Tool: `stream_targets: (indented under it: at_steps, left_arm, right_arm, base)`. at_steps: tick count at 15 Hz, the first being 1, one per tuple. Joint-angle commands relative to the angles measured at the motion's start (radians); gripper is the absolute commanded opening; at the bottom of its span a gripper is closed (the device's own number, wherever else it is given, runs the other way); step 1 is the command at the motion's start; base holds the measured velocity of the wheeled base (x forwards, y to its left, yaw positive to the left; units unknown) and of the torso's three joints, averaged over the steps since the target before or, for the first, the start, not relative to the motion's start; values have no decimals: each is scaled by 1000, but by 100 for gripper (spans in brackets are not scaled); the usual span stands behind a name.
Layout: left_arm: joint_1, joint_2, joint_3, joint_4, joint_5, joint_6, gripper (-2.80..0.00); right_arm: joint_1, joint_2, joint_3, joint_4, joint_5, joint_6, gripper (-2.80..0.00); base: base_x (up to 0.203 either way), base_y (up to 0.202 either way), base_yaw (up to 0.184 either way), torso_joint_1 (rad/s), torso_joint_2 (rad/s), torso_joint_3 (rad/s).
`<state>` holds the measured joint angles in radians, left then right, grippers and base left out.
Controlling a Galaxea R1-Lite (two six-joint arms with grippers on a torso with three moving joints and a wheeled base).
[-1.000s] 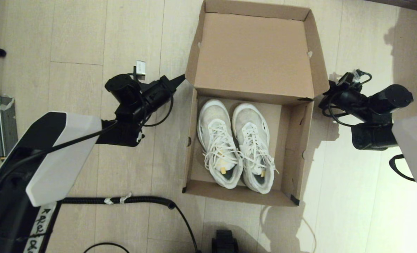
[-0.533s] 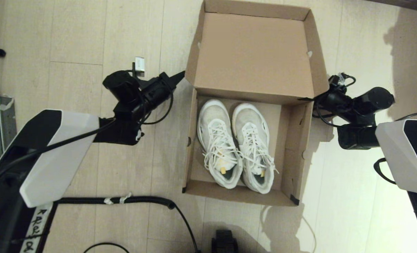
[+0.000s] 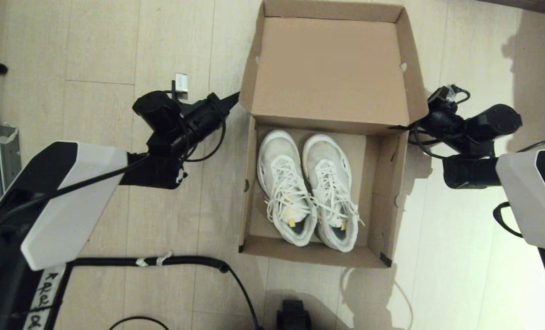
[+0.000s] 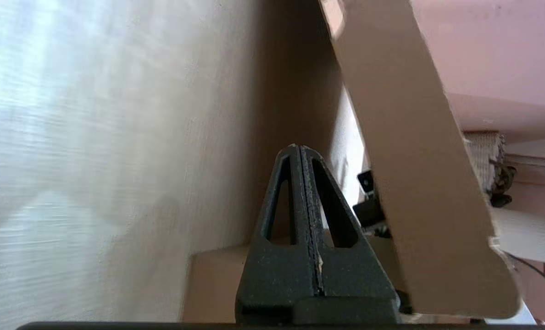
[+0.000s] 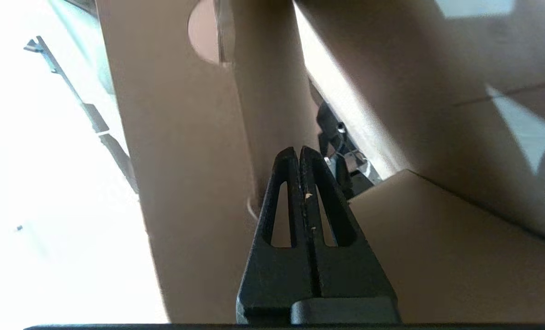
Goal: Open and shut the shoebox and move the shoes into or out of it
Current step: Close the shoe box
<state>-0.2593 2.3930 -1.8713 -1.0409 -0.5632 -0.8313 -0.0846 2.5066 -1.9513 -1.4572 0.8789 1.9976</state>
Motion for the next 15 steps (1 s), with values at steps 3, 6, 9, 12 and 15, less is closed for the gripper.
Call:
stream_targets:
  at_steps: [3,6,9,12,15]
  left_arm:
    - [-5,3,0,-5,-3,-5,-280]
    - [-8,8,0,-7,-3,-5,-280]
    - [-8,15,-6,-5,-6,-5,-280]
    - [-14,25,-16,-4,-9,-6,-280]
    - [-28,43,-43,-1,-11,-6,-280]
  right_arm:
    - [-1,-36,0,-9,5,22,-280]
    - [-1,-51,1,-12,5,59,-280]
    - [-1,-67,0,-15,7,82,-280]
    - [-3,-86,0,-51,22,158,-280]
    - [-1,-94,2,-73,110,205,-280]
  base:
    - [0,0,0,0,0,0]
    - [0,0,0,0,0,0]
    - [0,0,0,0,0,0]
    - [0,0,0,0,0,0]
    - [0,0,0,0,0,0]
